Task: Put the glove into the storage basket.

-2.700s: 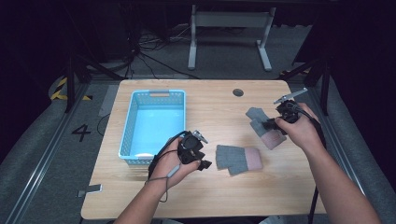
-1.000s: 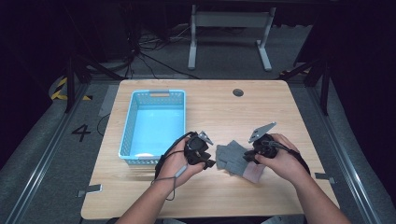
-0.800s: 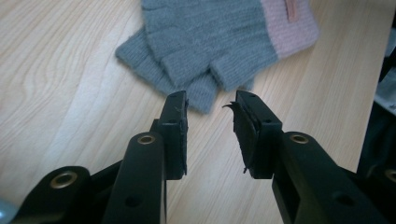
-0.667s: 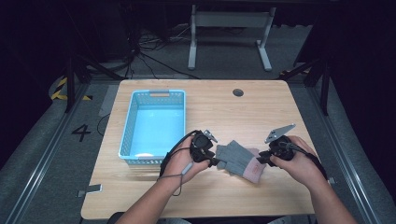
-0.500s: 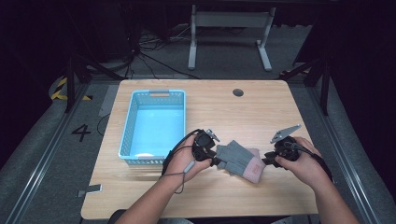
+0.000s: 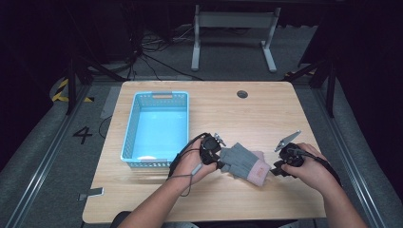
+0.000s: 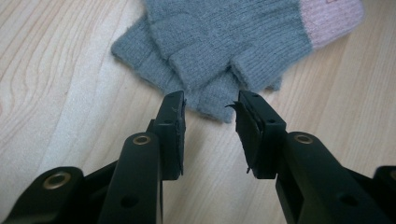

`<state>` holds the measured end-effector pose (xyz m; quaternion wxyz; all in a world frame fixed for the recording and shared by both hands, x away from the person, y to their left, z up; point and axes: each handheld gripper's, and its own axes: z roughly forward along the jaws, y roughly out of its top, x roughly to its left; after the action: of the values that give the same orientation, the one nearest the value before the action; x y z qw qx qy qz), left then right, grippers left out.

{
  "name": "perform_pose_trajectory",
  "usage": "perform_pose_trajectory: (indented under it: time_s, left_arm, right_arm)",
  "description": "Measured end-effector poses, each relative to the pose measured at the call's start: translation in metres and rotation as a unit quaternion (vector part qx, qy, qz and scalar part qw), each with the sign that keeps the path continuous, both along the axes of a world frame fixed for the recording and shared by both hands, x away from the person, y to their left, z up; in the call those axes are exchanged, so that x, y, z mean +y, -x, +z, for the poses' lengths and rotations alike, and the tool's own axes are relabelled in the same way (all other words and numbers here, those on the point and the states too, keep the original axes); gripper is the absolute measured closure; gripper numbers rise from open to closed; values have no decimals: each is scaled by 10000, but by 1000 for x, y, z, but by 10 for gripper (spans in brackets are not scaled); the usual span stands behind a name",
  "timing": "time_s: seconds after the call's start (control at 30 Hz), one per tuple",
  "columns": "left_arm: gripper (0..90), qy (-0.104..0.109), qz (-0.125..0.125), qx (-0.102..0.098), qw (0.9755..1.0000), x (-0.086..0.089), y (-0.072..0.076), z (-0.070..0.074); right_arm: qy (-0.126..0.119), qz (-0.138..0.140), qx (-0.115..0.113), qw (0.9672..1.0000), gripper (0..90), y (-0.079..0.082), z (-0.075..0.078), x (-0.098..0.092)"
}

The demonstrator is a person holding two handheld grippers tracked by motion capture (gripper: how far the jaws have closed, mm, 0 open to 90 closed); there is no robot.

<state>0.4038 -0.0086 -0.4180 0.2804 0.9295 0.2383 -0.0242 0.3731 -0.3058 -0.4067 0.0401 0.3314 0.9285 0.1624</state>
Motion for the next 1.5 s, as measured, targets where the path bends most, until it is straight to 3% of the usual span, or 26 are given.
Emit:
perform_pose_trajectory:
  time_s: [0.47,0.6,0.83,0.97,1.03,1.13,1.3,1.33,1.5]
  left_arm:
    - [659,16,29,55,10000,-9,-7,-14]
    - [671,-59,15,140,9999,-12,-11,-19]
    - [690,-171,12,117,9998,-17,-11,-21]
    - [727,-213,35,-33,9998,-21,-10,-19]
    - [816,-312,72,-140,9994,-23,-9,-18]
    - [871,-331,74,-220,9992,-24,-8,-15]
    - [884,-323,78,-298,9990,-24,-5,-12]
    - [886,-316,60,-306,9990,-24,-4,-10]
    - [888,-211,-1,-376,9991,-23,2,-2]
  right_arm:
    - [23,170,33,9998,674,-2,-9,8]
    - [10,179,30,9998,680,-3,-9,8]
    - [-10,159,58,9999,698,-3,-11,9]
    - [-23,111,71,9999,701,-3,-11,10]
    - [-38,134,70,9999,703,-3,-11,12]
    - [-83,135,63,9999,714,-2,-10,13]
    - [-94,122,44,9999,768,-2,-8,14]
    - [-124,67,37,9999,810,-1,-6,13]
    - [-237,-96,69,9996,848,0,-1,11]
